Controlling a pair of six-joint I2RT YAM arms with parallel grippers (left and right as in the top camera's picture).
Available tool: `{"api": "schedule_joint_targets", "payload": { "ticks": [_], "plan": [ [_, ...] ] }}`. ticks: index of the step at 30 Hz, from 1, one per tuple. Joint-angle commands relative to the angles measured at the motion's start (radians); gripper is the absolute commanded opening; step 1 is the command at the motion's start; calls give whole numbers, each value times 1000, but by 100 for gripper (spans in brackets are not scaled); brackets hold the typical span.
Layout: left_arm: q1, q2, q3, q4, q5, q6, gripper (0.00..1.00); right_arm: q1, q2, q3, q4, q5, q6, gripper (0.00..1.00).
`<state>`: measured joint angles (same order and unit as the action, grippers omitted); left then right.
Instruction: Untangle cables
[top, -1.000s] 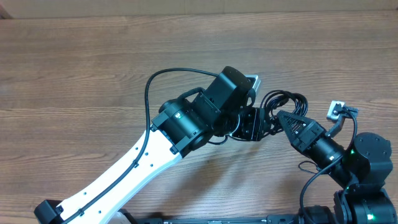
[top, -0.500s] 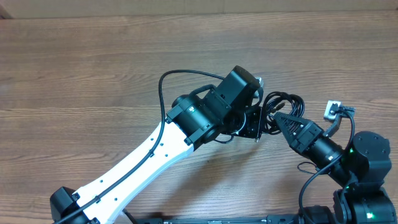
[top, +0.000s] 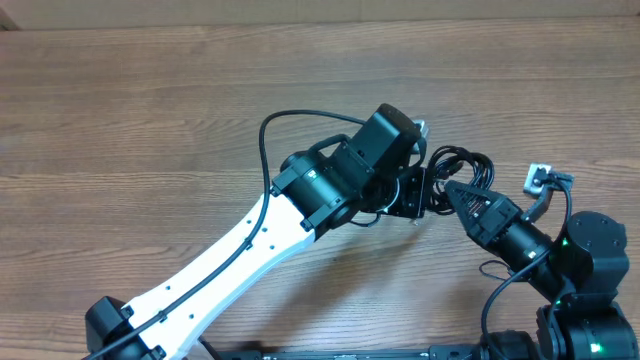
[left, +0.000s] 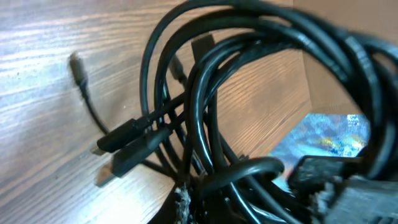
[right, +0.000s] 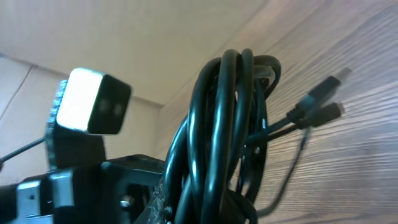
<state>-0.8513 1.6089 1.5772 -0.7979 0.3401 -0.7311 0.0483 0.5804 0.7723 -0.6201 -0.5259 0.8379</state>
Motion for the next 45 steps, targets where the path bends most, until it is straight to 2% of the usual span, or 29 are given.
{"api": "schedule_joint_targets", "payload": {
  "ticks": [1, 8, 19, 27, 30, 34, 37, 38, 41, 45],
  "plan": [
    [8, 0, 8, 73, -69, -14, 4, 3, -17, 27, -63, 60, -1, 4],
    [7, -40, 8, 127, -150, -16, 4, 3, -17, 27, -105, 107, -10, 4],
    [7, -67, 8, 177, -160, -13, 4, 3, -17, 27, -100, 90, -82, 4],
    [8, -66, 8, 8, -167, -6, 4, 3, -17, 27, -77, 54, -111, 4],
    [9, -66, 8, -19, -128, -4, 13, 3, -17, 27, -77, 55, -111, 4],
    [6, -66, 8, -6, 21, 39, 50, 3, -17, 27, -78, 73, -110, 4],
    [4, -66, 8, -7, 113, 60, 71, 3, -17, 27, -78, 79, -110, 4],
    [2, -66, 8, -7, 131, 63, 75, 3, -17, 27, -78, 81, -110, 4],
    [-8, -66, 8, -11, 148, 66, 76, 3, -17, 27, -77, 81, -110, 4],
    [-25, -66, 8, -14, 138, 90, 65, 3, -17, 27, -77, 81, -110, 4]
  ]
}}
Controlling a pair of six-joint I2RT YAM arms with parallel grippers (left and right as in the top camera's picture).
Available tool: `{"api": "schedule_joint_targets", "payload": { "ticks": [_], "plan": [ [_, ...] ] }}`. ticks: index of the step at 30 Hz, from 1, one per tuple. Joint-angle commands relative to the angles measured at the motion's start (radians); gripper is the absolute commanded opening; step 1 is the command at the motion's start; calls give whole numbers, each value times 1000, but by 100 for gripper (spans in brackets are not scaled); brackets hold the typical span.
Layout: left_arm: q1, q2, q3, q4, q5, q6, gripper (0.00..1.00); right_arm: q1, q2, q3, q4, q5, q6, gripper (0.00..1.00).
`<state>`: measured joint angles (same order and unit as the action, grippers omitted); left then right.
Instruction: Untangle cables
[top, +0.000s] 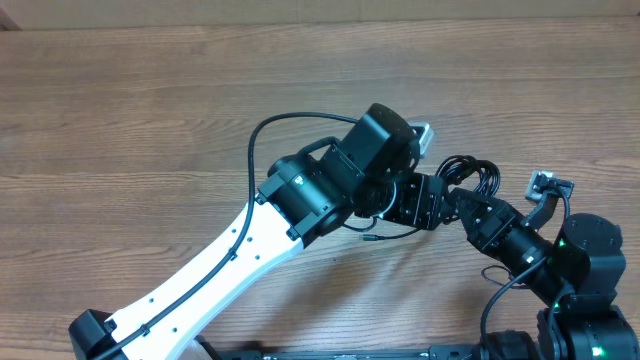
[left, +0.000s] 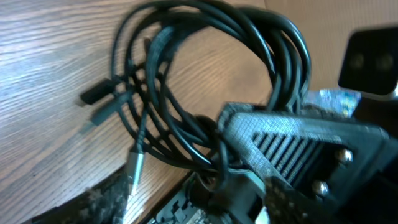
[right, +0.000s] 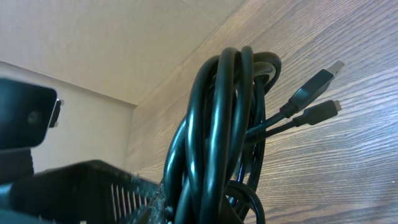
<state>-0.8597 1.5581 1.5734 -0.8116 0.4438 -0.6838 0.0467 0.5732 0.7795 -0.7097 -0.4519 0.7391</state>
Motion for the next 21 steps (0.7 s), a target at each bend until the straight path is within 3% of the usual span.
{"api": "schedule_joint_targets", "payload": {
  "ticks": [1, 4, 12, 17, 21],
  "plan": [
    [-22, -14, 11, 0, 23, 47, 62, 4, -10, 20, 12, 6, -11, 4],
    [-44, -10, 11, -2, -18, 53, 51, 4, -10, 20, 15, 6, -3, 4],
    [-51, -1, 11, -3, -69, 52, 45, 4, -10, 20, 30, -36, 45, 4],
    [-51, 14, 11, -5, -122, 51, 28, 4, -10, 20, 53, -82, 50, 4],
    [-51, 32, 11, -5, -166, 20, 21, 4, -10, 20, 55, -93, 50, 4]
  ]
}}
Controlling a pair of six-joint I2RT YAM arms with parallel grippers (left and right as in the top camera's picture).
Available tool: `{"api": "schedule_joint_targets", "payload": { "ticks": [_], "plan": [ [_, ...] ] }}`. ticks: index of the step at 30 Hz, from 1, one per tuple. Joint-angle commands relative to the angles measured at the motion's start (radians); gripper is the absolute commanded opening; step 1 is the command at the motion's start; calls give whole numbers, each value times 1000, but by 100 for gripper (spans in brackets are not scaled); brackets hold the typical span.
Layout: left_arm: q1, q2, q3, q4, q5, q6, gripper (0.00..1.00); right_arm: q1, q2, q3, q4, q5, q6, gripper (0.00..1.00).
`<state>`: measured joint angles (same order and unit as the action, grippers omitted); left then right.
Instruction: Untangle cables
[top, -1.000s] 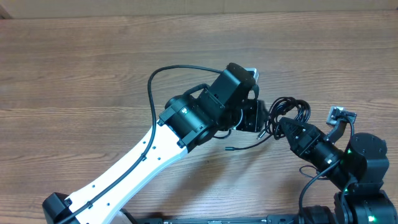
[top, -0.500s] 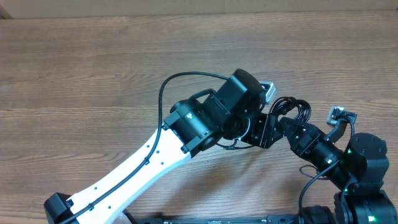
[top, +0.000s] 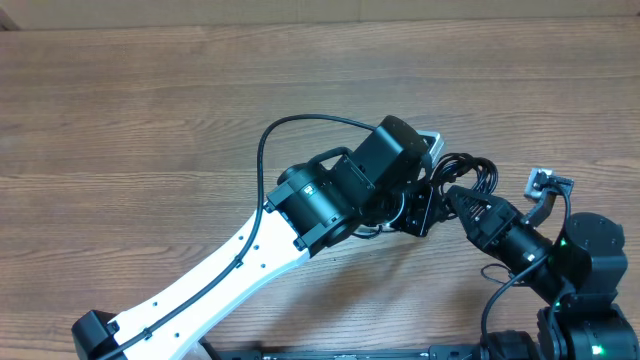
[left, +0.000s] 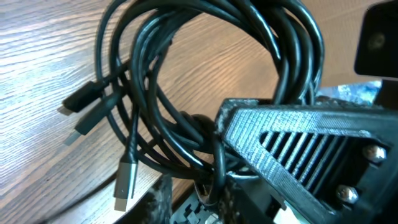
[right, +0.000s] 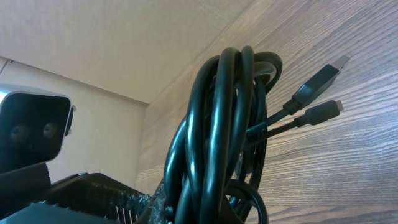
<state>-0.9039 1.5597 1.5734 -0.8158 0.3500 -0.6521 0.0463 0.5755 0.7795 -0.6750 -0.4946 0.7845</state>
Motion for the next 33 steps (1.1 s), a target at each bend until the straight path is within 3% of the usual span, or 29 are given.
{"api": "schedule_joint_targets", "payload": {
  "ticks": [1, 4, 15, 23, 33],
  "plan": [
    [-7, 35, 11, 0, -80, -14, 20, 5, -12, 20, 20, -51, 5, 4],
    [-6, 51, 11, -4, -98, -29, 13, 5, -12, 20, 25, -64, 4, 4],
    [-6, 75, 11, -3, -99, -37, 5, 5, -12, 20, 49, -103, 4, 4],
    [-3, 75, 11, 48, -101, -81, 4, 5, -12, 20, 39, -101, -1, 4],
    [2, 52, 11, 63, -317, -75, 4, 5, -12, 20, -51, 49, -8, 4]
  ]
}}
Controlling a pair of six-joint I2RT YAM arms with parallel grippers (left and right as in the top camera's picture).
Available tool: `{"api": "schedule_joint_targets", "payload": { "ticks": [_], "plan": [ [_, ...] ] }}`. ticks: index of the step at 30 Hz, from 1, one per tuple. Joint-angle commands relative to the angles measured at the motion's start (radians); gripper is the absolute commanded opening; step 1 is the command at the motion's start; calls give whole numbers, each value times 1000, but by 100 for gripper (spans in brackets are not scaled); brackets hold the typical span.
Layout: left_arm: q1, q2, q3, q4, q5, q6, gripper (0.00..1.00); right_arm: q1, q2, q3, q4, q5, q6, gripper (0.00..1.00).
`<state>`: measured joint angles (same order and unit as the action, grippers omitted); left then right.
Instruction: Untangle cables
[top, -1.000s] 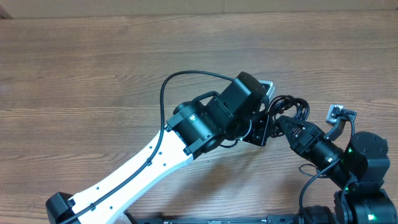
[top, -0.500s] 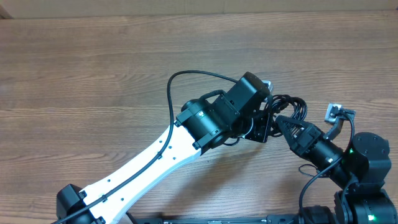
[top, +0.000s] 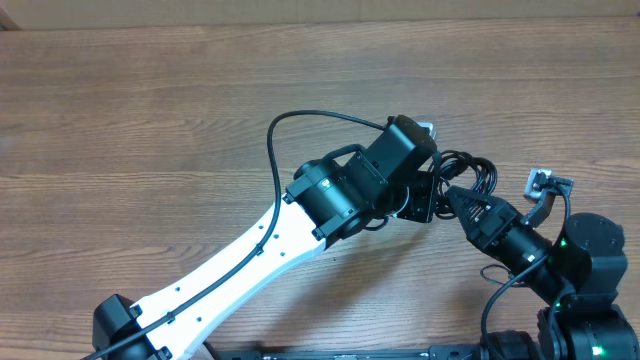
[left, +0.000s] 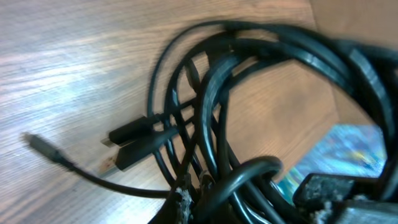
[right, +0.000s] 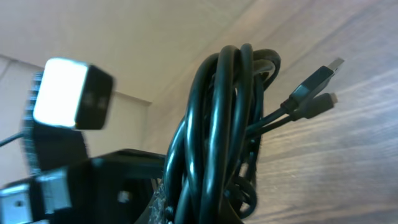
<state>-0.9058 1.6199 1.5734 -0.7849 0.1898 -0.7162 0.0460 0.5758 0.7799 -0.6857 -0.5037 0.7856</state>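
A bundle of black cables (top: 468, 170) is held just above the wooden table at the right. My right gripper (top: 455, 195) is shut on its lower loops, and in the right wrist view the coil (right: 217, 124) rises from between the fingers. Two plug ends (right: 314, 81) stick out to the right. My left gripper (top: 428, 200) meets the bundle from the left. Its fingertips (left: 181, 200) stand close together with strands between them. Two dark USB plugs (left: 134, 146) and a thin loose cable end (left: 40, 144) trail over the table.
The left arm's own black lead (top: 300, 125) arches above the table behind its wrist. A small white connector (top: 538, 180) sits by the right arm's base. A pale cardboard wall (top: 300, 10) runs along the back edge.
The left wrist has shifted a little right and turned. Its view is now close in among the loops, the right finger no longer fills it, and the thin cable end lies farther out to the left.
At first both grippers met at the bundle, the left close in among the loops. Then the left wrist stood farther left, with the right gripper's ribbed finger in its view. Now it is in close again. The right gripper held the coil throughout.
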Motion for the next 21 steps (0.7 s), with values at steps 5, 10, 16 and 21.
{"api": "schedule_joint_targets", "payload": {
  "ticks": [5, 10, 16, 21],
  "plan": [
    [4, -40, 11, 112, -179, 61, 4, 5, -13, 20, -65, 111, -9, 4],
    [4, -56, 11, 176, -178, 66, 4, 5, -13, 20, -66, 111, -9, 4],
    [2, -57, 11, 217, -173, 37, 4, 5, -13, 20, -69, 111, -10, 4],
    [11, -65, 11, 219, -222, -42, 4, 5, -13, 20, -78, 122, -9, 4]
  ]
}}
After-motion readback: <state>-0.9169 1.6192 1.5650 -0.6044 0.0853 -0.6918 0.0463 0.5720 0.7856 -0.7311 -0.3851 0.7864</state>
